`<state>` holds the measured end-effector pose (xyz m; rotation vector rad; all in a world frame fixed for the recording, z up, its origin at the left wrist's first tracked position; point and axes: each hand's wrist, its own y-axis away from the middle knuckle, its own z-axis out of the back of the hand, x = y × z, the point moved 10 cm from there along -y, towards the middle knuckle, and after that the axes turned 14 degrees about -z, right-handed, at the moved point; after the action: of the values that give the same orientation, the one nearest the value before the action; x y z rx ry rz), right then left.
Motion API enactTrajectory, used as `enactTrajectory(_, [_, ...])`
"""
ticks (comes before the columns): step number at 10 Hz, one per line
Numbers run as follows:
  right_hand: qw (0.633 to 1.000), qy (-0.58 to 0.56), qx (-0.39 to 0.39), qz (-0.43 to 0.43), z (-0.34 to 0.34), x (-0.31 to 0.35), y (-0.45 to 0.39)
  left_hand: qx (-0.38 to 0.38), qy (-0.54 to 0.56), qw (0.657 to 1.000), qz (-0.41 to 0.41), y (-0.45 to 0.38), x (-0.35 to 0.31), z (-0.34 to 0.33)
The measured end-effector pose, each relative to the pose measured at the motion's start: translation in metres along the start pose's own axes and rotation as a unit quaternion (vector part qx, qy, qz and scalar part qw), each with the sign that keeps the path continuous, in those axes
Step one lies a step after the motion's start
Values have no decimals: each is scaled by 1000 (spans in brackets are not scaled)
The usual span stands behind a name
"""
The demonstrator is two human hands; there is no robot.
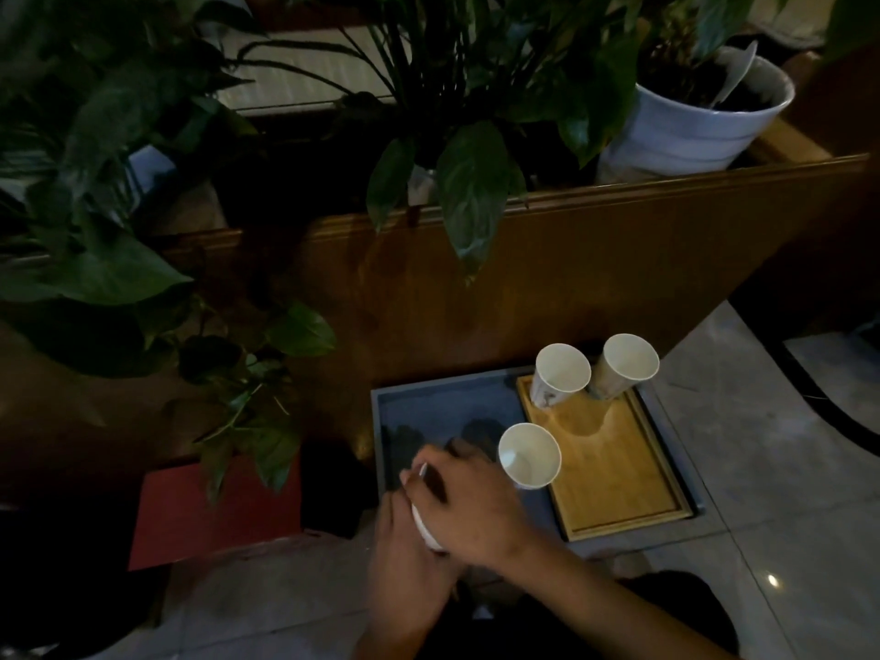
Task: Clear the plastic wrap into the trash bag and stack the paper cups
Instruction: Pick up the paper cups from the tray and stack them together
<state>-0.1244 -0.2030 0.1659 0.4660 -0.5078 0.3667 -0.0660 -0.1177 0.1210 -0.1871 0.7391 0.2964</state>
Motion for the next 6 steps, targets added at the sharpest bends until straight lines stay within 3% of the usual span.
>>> enactTrajectory(1, [995, 60, -71, 34, -14, 2, 4, -11, -108, 994, -32, -2, 8, -6])
enactTrajectory(2, [988, 122, -89, 22, -32, -5, -2, 36, -138, 989, -29, -4, 22, -25])
enactTrajectory(3, [978, 195, -74, -3, -66, -23, -11, 112, -40, 992, 33, -1, 66, -69])
enactTrajectory(6, [977, 194, -82, -24, -91, -35, -29, 98, 146, 972, 157, 16, 118, -114])
